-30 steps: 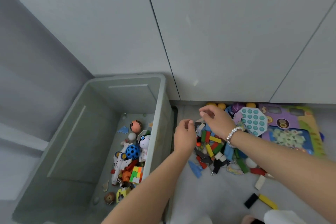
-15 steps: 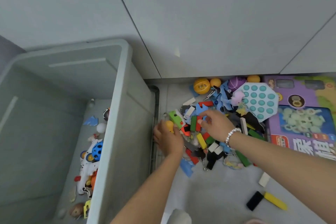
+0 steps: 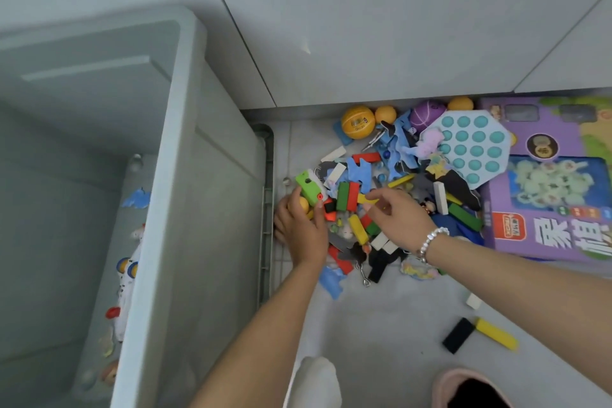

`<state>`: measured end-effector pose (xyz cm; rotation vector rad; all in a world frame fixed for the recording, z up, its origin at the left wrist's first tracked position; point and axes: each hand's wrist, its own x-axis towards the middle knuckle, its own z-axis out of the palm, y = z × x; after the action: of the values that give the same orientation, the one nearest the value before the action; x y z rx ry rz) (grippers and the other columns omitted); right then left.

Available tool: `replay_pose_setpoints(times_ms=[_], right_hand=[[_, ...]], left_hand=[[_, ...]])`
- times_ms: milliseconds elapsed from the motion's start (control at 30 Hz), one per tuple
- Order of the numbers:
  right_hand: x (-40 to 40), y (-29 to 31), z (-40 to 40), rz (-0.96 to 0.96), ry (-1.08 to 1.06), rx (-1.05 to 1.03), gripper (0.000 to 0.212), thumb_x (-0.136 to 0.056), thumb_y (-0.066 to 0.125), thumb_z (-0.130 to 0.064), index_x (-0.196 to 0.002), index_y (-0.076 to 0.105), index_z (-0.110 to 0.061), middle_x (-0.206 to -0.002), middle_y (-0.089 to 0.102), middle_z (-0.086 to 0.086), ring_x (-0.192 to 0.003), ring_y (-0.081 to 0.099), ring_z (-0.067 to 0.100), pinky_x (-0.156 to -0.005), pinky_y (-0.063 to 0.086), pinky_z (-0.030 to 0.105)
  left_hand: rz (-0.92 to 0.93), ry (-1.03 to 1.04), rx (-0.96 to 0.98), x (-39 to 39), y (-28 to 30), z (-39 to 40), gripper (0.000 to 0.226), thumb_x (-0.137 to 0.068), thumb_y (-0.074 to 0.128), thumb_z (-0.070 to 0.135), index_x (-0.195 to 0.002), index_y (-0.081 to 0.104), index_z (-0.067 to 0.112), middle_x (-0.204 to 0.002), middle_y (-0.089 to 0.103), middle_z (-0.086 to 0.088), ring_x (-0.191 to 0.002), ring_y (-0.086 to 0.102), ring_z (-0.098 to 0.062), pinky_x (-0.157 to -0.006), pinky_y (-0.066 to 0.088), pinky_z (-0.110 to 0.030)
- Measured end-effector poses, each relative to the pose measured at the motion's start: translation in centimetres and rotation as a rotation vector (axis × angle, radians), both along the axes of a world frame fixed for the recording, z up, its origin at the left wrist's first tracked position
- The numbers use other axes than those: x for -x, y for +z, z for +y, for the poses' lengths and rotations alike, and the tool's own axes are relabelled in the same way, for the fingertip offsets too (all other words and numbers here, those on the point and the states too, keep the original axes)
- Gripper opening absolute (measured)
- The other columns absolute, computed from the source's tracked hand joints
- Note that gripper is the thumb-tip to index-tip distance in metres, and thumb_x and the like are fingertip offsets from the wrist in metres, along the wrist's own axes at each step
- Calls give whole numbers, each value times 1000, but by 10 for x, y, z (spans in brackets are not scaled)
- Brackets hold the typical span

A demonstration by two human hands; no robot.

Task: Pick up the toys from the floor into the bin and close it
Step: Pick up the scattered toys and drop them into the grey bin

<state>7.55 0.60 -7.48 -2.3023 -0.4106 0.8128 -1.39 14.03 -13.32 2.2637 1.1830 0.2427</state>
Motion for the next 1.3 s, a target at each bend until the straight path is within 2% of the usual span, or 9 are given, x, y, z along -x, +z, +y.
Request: replay_pose_setpoints(times_ms=[100, 200, 400, 633, 867, 933, 1033, 1167, 1300], right_hand=[[3, -1, 1, 0, -5, -6, 30, -92, 52, -33, -117, 57, -17, -101, 56, 4, -98, 51, 17, -75, 37, 24], [4, -2, 0, 17, -23, -12, 30, -92, 51, -33, -115, 58, -15, -101, 58, 5, -97, 53, 18, -75, 38, 24], [4, -5, -3, 34, -56, -14, 29, -92, 51, -33, -113, 59, -15, -102, 60, 5, -90, 54, 16, -74, 40, 24], [5, -4, 0, 23, -16, -14, 28, -93, 50, -32, -111, 60, -14, -107, 63, 4, -89, 53, 11, -73, 38, 22], [11, -6, 0, -1, -6, -33, 27, -93, 51, -31, -111, 60, -14, -104, 62, 2, -92, 54, 12, -76, 40, 23], [13, -6, 0, -16, -6, -38, 26, -92, 51, -31, -111, 60, -14, -103, 61, 1, -93, 55, 13, -78, 42, 24], [13, -5, 1, -67, 22, -37, 25, -92, 51, -31, -110, 61, -17, -102, 60, 2, -94, 54, 14, -77, 42, 24], [12, 1, 3, -72, 29, -76, 23, -93, 50, -31, -111, 60, -20, -100, 54, -2, -88, 49, 9, -65, 34, 15], [12, 2, 0, -50, 30, -105, 22, -93, 49, -32, -108, 62, -21, -100, 58, -4, -86, 50, 7, -67, 36, 18]], left_hand=[[-39, -53, -127, 1, -7, -1, 49, -85, 47, 52, -119, 52, 18, -113, 56, -9, -103, 51, -29, -80, 37, -38], [-92, -120, -262, 2, -12, 3, 39, -85, 48, 50, -108, 47, 18, -98, 59, -11, -86, 55, -30, -70, 43, -34], [-56, -227, -276, 2, -11, 12, 38, -86, 45, 50, -104, 49, 17, -85, 62, -12, -68, 59, -29, -56, 46, -32], [-24, -258, -213, 3, -1, 16, 39, -85, 62, 43, -104, 57, 10, -79, 65, -10, -66, 61, -28, -52, 44, -31], [-64, -121, -85, 1, 17, 10, 39, -87, 57, 49, -106, 55, 15, -79, 62, 3, -65, 50, -13, -50, 31, -22], [-94, -51, -32, 0, 24, 7, 39, -87, 57, 49, -108, 53, 16, -80, 54, 8, -67, 52, -14, -49, 33, -21], [-168, 52, 65, -2, 36, 6, 37, -88, 56, 48, -110, 51, 19, -83, 56, 6, -70, 57, -16, -51, 39, -22], [-228, 139, 170, -6, 54, 4, 35, -88, 57, 47, -108, 51, 20, -82, 56, 9, -62, 51, -4, -49, 31, -13], [-234, 178, 228, 3, 62, 5, 30, -87, 59, 47, -102, 50, 23, -74, 51, 17, -62, 50, 1, -49, 34, -14]])
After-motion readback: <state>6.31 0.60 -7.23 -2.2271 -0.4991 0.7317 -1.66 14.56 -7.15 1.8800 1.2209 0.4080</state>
